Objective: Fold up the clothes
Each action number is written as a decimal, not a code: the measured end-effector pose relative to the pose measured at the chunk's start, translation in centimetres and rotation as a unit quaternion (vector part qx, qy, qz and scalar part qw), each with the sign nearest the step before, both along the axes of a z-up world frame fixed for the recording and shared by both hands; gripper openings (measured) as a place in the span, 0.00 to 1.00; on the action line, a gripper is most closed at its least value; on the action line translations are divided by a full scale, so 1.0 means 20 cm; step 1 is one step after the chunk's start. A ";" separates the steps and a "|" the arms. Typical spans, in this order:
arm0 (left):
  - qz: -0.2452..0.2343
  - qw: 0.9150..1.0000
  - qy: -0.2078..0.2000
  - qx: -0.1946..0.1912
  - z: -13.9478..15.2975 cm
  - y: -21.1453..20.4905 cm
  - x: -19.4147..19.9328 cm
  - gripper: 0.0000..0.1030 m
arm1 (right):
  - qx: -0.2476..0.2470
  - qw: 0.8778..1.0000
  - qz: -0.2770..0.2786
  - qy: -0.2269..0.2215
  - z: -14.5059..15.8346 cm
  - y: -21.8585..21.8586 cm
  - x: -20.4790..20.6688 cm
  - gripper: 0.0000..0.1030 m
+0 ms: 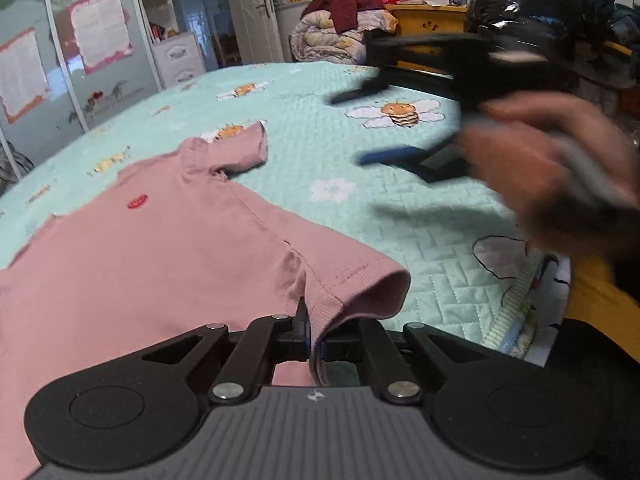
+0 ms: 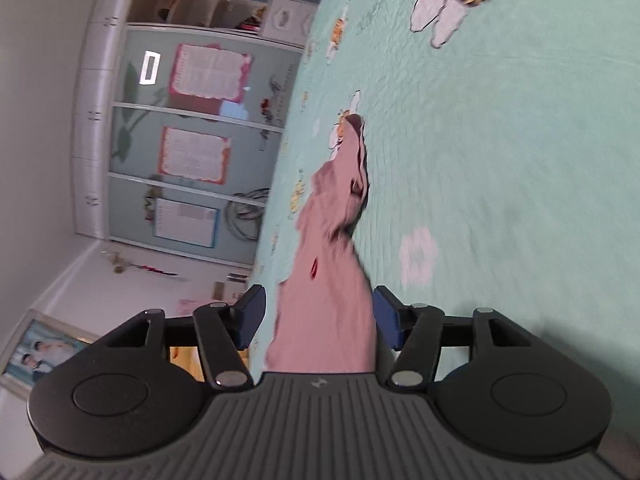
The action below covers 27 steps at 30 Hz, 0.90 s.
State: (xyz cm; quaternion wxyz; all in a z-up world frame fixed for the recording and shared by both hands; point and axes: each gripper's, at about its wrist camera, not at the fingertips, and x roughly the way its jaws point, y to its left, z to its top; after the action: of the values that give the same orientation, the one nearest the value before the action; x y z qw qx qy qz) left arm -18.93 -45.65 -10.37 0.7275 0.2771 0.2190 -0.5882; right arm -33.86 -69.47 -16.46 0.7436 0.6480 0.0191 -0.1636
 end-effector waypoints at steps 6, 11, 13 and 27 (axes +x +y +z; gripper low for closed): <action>-0.008 0.999 0.041 -0.010 -0.01 0.02 0.02 0.02 | 0.030 0.998 0.001 0.051 -0.10 -0.37 0.48 0.70; -0.016 0.997 0.075 -0.022 0.00 0.03 0.08 0.02 | 0.034 0.997 -0.023 0.064 -0.16 -0.55 0.75 0.67; -0.020 0.996 0.087 -0.026 0.00 0.04 0.10 0.02 | 0.044 0.995 -0.019 0.086 -0.18 -0.60 0.84 0.35; -0.053 0.985 0.153 -0.051 -0.06 0.07 0.08 0.03 | -0.198 0.962 0.055 0.179 0.47 -0.49 1.29 0.08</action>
State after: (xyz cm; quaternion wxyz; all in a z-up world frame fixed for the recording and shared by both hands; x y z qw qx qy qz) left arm -17.36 -44.30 -11.58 0.6663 0.1574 0.2820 -0.6721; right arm -8.01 -79.36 -6.97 0.8495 0.4455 0.1550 -0.2364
